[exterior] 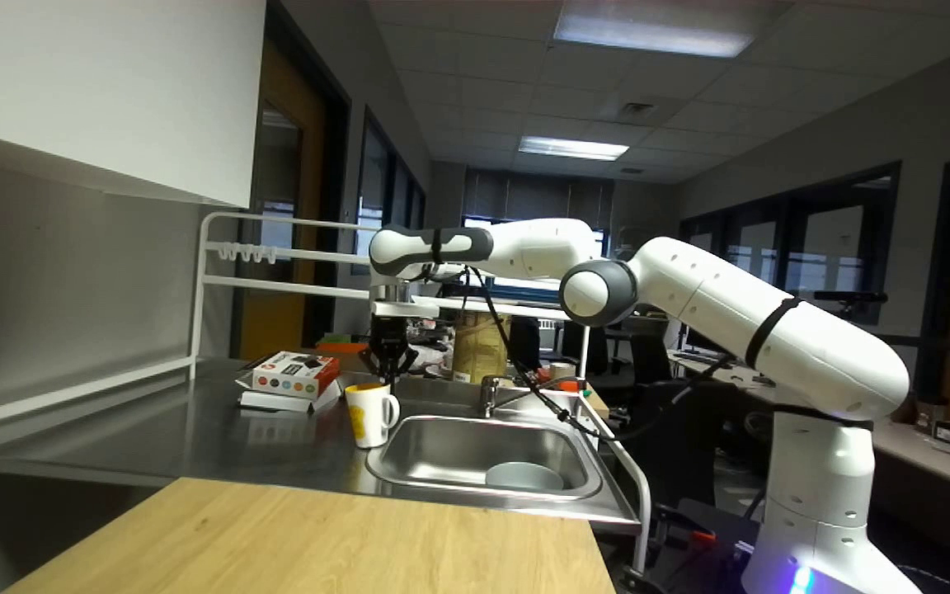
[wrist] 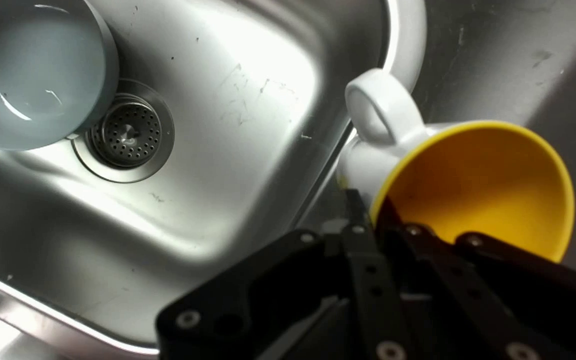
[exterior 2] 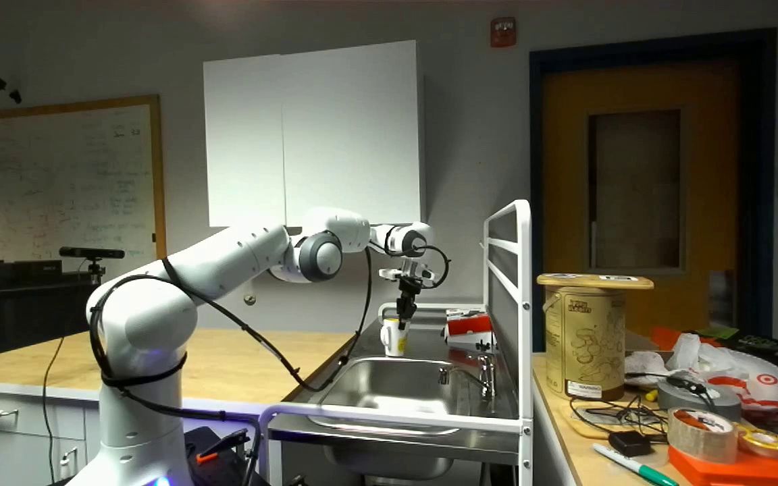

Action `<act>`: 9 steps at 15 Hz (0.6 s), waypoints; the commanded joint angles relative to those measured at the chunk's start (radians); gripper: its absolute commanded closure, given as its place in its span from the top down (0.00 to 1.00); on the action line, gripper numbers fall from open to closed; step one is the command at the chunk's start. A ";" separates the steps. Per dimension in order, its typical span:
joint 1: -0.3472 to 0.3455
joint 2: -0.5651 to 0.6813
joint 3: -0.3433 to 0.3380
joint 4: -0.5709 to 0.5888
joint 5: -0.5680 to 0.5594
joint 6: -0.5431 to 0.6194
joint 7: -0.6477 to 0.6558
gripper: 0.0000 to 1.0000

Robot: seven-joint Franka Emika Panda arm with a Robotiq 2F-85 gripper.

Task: Place the mug to the left of the side

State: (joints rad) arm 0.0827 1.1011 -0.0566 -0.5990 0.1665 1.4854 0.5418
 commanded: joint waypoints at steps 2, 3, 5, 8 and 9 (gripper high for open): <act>-0.004 0.059 0.000 0.070 0.008 -0.001 0.041 0.03; -0.003 0.062 0.000 0.071 0.007 -0.001 0.045 0.02; -0.001 0.066 -0.002 0.074 0.003 -0.006 0.053 0.03; 0.003 0.065 -0.003 0.073 -0.002 -0.022 0.052 0.32; 0.004 0.070 -0.003 0.073 -0.003 -0.024 0.052 0.37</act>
State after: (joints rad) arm 0.0828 1.1174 -0.0569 -0.5823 0.1667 1.4821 0.5646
